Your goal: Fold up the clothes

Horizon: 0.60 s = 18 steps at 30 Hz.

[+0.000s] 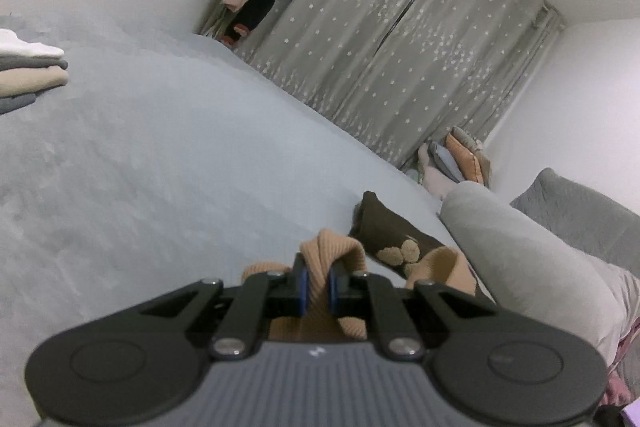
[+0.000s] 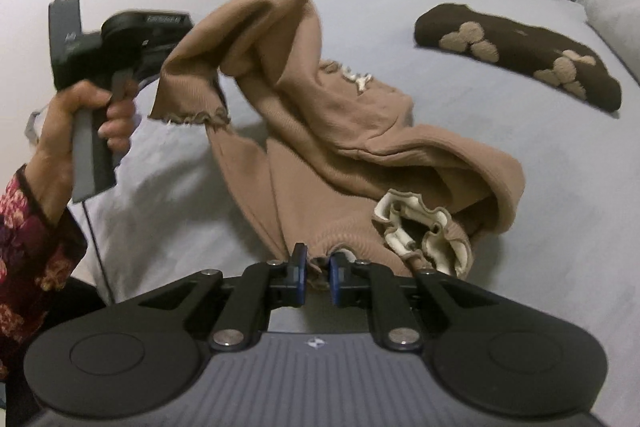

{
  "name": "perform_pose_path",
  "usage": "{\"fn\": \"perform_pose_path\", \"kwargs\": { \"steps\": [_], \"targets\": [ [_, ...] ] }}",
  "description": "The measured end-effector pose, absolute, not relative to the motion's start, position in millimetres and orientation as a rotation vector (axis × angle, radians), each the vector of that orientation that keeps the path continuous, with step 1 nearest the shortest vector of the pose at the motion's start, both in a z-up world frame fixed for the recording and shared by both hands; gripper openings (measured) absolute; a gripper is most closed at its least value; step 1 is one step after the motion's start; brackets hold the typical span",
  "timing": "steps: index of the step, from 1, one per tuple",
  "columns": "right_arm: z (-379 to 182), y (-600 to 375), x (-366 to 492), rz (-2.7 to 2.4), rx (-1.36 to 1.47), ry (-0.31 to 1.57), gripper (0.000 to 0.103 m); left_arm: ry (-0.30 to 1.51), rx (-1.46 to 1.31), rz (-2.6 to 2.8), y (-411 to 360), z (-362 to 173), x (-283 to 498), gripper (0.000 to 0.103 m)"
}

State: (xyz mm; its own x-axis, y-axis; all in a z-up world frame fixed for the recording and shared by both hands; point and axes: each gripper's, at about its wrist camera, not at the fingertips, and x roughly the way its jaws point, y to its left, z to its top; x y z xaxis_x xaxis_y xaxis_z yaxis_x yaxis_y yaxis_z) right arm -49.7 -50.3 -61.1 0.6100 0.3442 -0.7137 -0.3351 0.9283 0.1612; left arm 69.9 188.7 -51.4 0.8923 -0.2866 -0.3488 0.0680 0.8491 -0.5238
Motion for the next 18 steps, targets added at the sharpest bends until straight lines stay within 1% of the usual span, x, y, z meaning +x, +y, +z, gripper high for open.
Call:
{"fn": "perform_pose_path", "kwargs": {
  "steps": [4, 5, 8, 9, 10, 11, 12, 14, 18],
  "targets": [
    [-72, -44, -46, 0.384, 0.011, 0.855, 0.014, 0.494, -0.487, -0.178, 188, -63, 75, 0.011],
    [-74, -44, -43, 0.382, 0.014, 0.863, 0.015, 0.514, -0.487, -0.176, 189, -67, 76, 0.011],
    [-72, -44, -38, 0.372, 0.025, 0.883, 0.023, 0.557, -0.523, -0.185, 197, -77, 77, 0.016],
    [-69, -44, -39, 0.373, 0.025, 0.885, 0.026, 0.561, -0.530, -0.195, 199, -78, 75, 0.021],
    [-65, -44, -40, 0.374, 0.024, 0.885, 0.032, 0.563, -0.533, -0.208, 200, -78, 73, 0.030],
    [-61, -44, -40, 0.373, 0.020, 0.883, 0.037, 0.566, -0.536, -0.221, 202, -79, 70, 0.034],
    [-57, -44, -40, 0.371, 0.018, 0.881, 0.039, 0.569, -0.537, -0.234, 203, -79, 68, 0.038],
    [-49, -45, -39, 0.371, 0.020, 0.878, 0.044, 0.582, -0.532, -0.251, 206, -80, 64, 0.039],
    [-37, -43, -37, 0.375, 0.047, 0.863, 0.046, 0.630, -0.552, -0.264, 213, -83, 61, 0.039]
  ]
}}
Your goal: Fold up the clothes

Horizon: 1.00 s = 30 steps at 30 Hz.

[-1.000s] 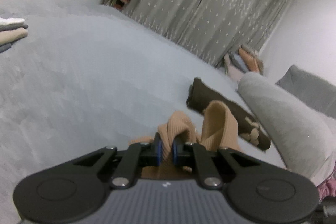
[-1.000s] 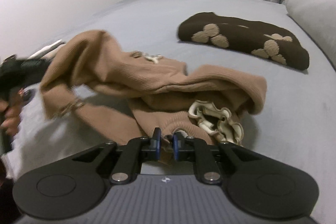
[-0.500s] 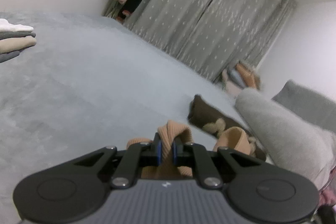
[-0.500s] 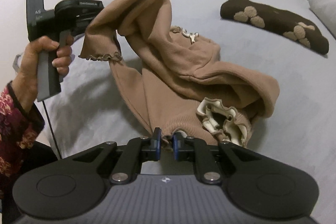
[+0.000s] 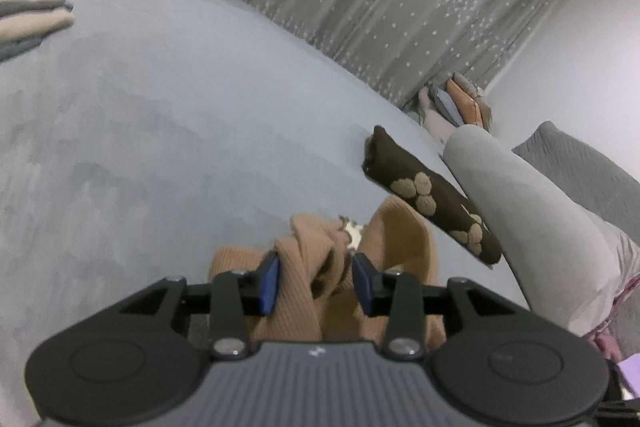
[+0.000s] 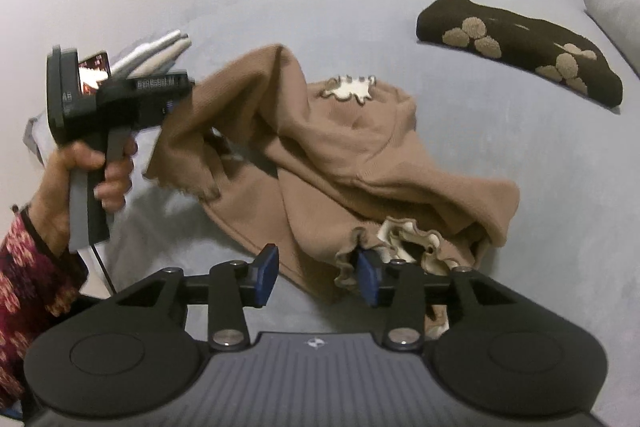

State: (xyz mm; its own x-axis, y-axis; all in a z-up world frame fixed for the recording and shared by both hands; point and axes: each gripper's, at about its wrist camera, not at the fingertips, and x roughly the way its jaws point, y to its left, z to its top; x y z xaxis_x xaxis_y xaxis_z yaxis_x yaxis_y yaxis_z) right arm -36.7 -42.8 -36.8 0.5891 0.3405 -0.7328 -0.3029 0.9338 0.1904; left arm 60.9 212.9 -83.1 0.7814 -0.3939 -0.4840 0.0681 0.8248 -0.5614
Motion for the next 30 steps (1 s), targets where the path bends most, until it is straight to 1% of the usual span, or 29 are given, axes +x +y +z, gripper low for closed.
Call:
{"fn": "perform_pose_path", "kwargs": {
  "steps": [5, 9, 11, 14, 18, 21, 22, 25, 30],
  "targets": [
    [-30, -31, -33, 0.398, 0.066, 0.860, 0.056, 0.666, -0.552, -0.250, 219, -85, 59, 0.039],
    [-29, -21, -29, 0.427, 0.075, 0.876, 0.059, 0.681, -0.551, -0.243, 223, -87, 60, 0.039],
    [-28, -17, -26, 0.438, 0.087, 0.883, 0.063, 0.682, -0.555, -0.247, 224, -88, 60, 0.039],
    [-27, -12, -23, 0.456, 0.114, 0.884, 0.066, 0.685, -0.538, -0.259, 222, -88, 58, 0.039],
    [-24, -3, -18, 0.496, 0.145, 0.877, 0.067, 0.689, -0.513, -0.262, 222, -88, 58, 0.038],
    [-20, 5, -12, 0.527, 0.174, 0.865, 0.065, 0.693, -0.517, -0.258, 223, -89, 58, 0.031],
    [-19, 8, -10, 0.533, 0.182, 0.859, 0.065, 0.697, -0.519, -0.257, 224, -89, 59, 0.026],
    [-18, 16, 2, 0.532, 0.197, 0.837, 0.065, 0.703, -0.538, -0.261, 225, -91, 59, 0.014],
    [-32, 42, 21, 0.541, 0.212, 0.830, 0.065, 0.705, -0.604, -0.303, 230, -93, 60, 0.013]
  ]
}}
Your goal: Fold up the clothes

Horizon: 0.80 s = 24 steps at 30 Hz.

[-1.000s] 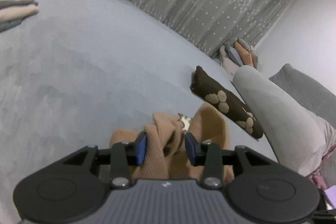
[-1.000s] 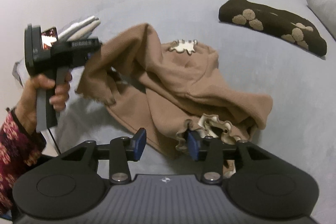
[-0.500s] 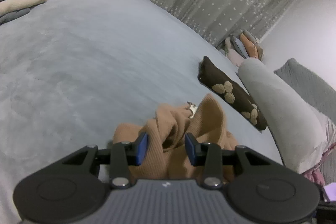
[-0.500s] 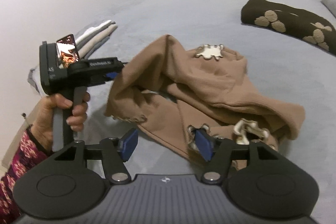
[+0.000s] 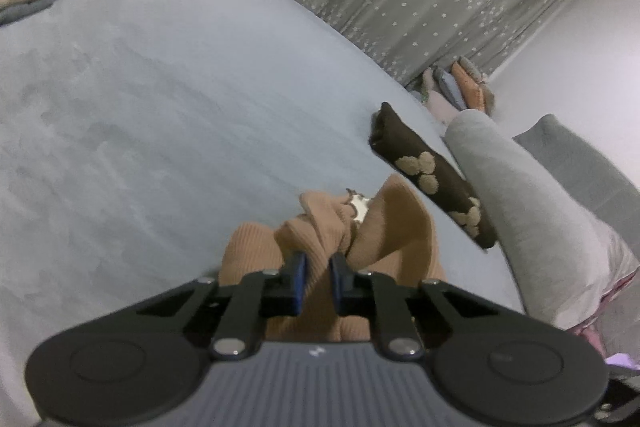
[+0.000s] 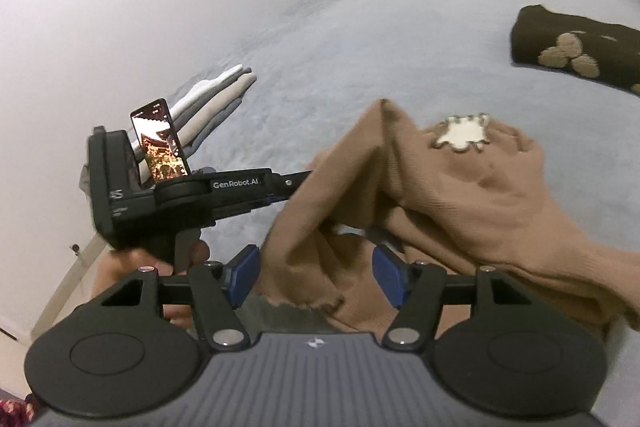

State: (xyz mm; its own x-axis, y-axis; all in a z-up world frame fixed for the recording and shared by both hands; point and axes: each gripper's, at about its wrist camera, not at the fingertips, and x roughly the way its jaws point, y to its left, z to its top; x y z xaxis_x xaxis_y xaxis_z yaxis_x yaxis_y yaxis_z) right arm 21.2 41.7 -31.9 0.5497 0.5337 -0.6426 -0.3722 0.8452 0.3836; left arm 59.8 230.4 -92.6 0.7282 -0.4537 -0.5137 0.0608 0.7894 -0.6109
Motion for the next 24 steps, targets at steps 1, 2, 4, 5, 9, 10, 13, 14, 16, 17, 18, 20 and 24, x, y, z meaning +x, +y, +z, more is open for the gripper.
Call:
{"fn": "perform_pose_path", "kwargs": {
  "steps": [1, 2, 4, 5, 9, 10, 13, 14, 16, 17, 18, 20, 24],
  "targets": [
    [-36, 47, 25, 0.544, 0.216, 0.833, 0.065, 0.704, -0.611, -0.312, 231, -93, 60, 0.013],
    [-40, 52, 29, 0.543, 0.219, 0.836, 0.065, 0.703, -0.616, -0.321, 231, -92, 59, 0.012],
    [-48, 61, 35, 0.532, 0.224, 0.839, 0.065, 0.698, -0.617, -0.333, 230, -91, 58, 0.012],
    [-51, 64, 38, 0.523, 0.225, 0.839, 0.064, 0.694, -0.613, -0.335, 229, -90, 58, 0.012],
    [-59, 60, 47, 0.486, 0.243, 0.832, 0.011, 0.679, -0.581, -0.317, 226, -88, 56, 0.012],
    [-59, 56, 49, 0.462, 0.245, 0.827, 0.009, 0.672, -0.570, -0.305, 226, -87, 56, 0.011],
    [-53, 36, 48, 0.379, 0.206, 0.791, 0.008, 0.643, -0.531, -0.252, 225, -84, 54, 0.011],
    [-50, 27, 47, 0.350, 0.190, 0.782, 0.008, 0.634, -0.517, -0.232, 225, -82, 54, 0.011],
    [-45, 7, 46, 0.287, 0.156, 0.769, 0.008, 0.620, -0.487, -0.190, 223, -81, 54, 0.010],
    [-43, -4, 46, 0.253, 0.142, 0.763, 0.008, 0.617, -0.470, -0.172, 222, -80, 55, 0.010],
    [-41, -16, 46, 0.218, 0.138, 0.760, 0.008, 0.615, -0.451, -0.156, 220, -80, 56, 0.010],
    [-38, -41, 45, 0.147, 0.130, 0.752, 0.008, 0.617, -0.415, -0.125, 217, -80, 58, 0.010],
    [-31, -94, 45, 0.023, 0.133, 0.745, 0.008, 0.622, -0.325, -0.054, 207, -80, 63, 0.010]
  ]
}}
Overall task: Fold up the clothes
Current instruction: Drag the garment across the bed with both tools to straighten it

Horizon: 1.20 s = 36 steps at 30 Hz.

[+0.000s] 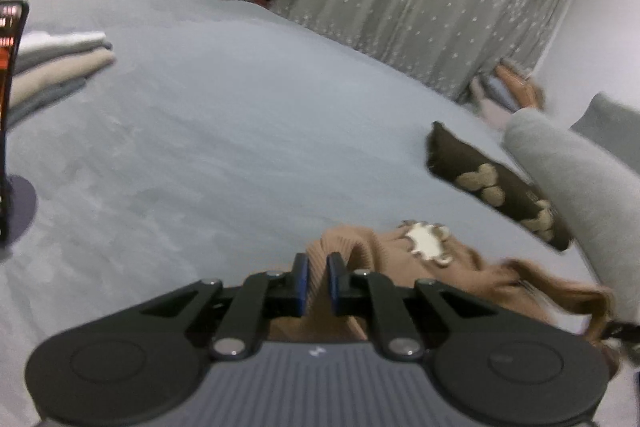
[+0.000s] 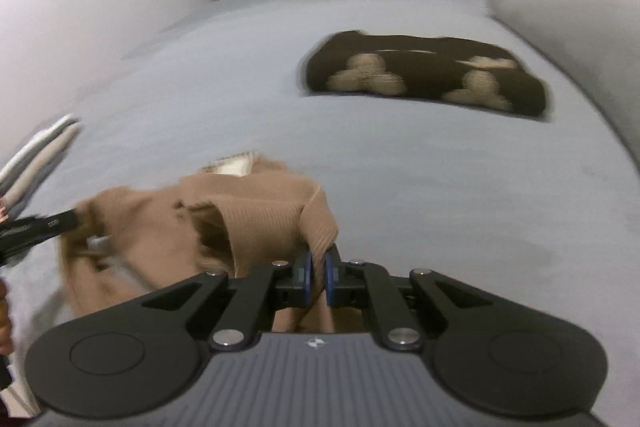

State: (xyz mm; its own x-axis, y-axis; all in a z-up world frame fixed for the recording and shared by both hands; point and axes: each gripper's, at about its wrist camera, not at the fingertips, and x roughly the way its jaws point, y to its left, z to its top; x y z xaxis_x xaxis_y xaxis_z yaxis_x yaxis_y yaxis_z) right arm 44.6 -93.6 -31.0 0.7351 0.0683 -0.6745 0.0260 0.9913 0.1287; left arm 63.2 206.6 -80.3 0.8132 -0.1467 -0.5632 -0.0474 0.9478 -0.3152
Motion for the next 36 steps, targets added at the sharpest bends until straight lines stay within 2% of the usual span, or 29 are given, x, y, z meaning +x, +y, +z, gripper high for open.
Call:
{"fn": "perform_pose_path", "kwargs": {
  "steps": [13, 25, 28, 29, 30, 31, 32, 36],
  "targets": [
    [-43, -211, 49, -0.335, -0.014, 0.729, 0.007, 0.612, -0.210, 0.055, 189, -87, 80, 0.010],
    [-61, -302, 45, -0.555, 0.022, 0.751, 0.008, 0.652, -0.194, 0.080, 189, -84, 91, 0.012],
    [-60, -308, 44, -0.519, 0.078, 0.764, 0.013, 0.668, -0.250, 0.050, 198, -82, 90, 0.019],
    [-59, -308, 44, -0.503, 0.092, 0.766, 0.019, 0.665, -0.274, 0.041, 201, -80, 89, 0.023],
    [-58, -307, 44, -0.486, 0.103, 0.767, 0.024, 0.662, -0.298, 0.031, 203, -79, 88, 0.031],
    [-56, -304, 45, -0.469, 0.106, 0.764, 0.036, 0.655, -0.316, 0.024, 205, -78, 88, 0.043],
    [-54, -301, 46, -0.452, 0.106, 0.759, 0.043, 0.645, -0.326, 0.021, 205, -77, 88, 0.047],
    [-44, -277, 56, -0.356, 0.080, 0.726, 0.049, 0.615, -0.321, 0.012, 200, -73, 91, 0.054]
  ]
}}
